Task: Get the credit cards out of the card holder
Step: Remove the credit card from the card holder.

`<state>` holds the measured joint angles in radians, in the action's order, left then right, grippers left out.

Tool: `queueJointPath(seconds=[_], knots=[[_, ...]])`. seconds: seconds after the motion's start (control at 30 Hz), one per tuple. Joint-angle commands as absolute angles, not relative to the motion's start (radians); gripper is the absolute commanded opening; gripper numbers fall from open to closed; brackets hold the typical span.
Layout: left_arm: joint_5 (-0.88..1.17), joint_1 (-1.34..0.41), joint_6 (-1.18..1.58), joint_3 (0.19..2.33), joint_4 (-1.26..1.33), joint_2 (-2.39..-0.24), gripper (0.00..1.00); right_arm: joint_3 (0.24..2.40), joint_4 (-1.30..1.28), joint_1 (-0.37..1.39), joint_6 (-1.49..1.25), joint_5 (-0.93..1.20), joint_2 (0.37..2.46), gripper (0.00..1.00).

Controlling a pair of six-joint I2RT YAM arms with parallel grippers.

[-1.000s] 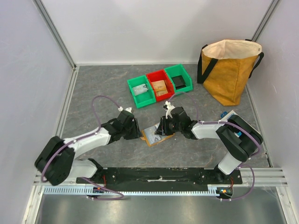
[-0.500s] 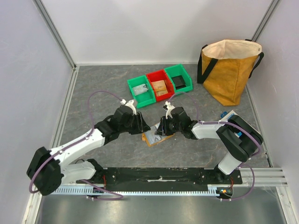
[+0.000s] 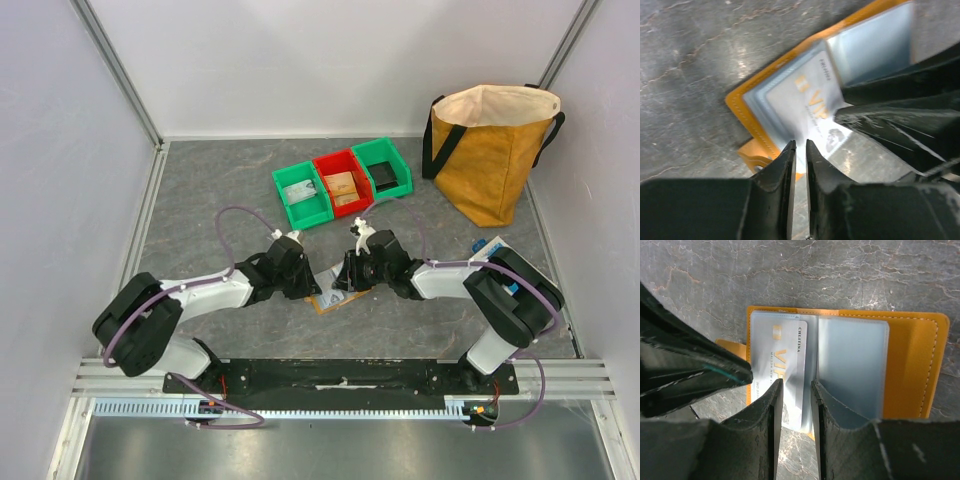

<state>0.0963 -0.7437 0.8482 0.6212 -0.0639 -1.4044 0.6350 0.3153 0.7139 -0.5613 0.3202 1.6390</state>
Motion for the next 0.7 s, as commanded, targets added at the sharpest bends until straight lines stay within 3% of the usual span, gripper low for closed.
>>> queueJointPath(seconds=[0.0,0.4,0.67], knots=[[0.055,-0.747,0.876,0.594,-0.005,-1.450,0.17,0.603,0.318,0.718,-0.568,0.342,1.618,0.35],[0.063,-0.744,0.887,0.566,0.023,-1.523,0.10,0.540,0.402,0.689,-0.583,0.437,1.598,0.28],[0.067,-0.741,0.877,0.563,0.018,-1.548,0.09,0.473,0.607,0.624,-0.646,0.607,1.606,0.27]])
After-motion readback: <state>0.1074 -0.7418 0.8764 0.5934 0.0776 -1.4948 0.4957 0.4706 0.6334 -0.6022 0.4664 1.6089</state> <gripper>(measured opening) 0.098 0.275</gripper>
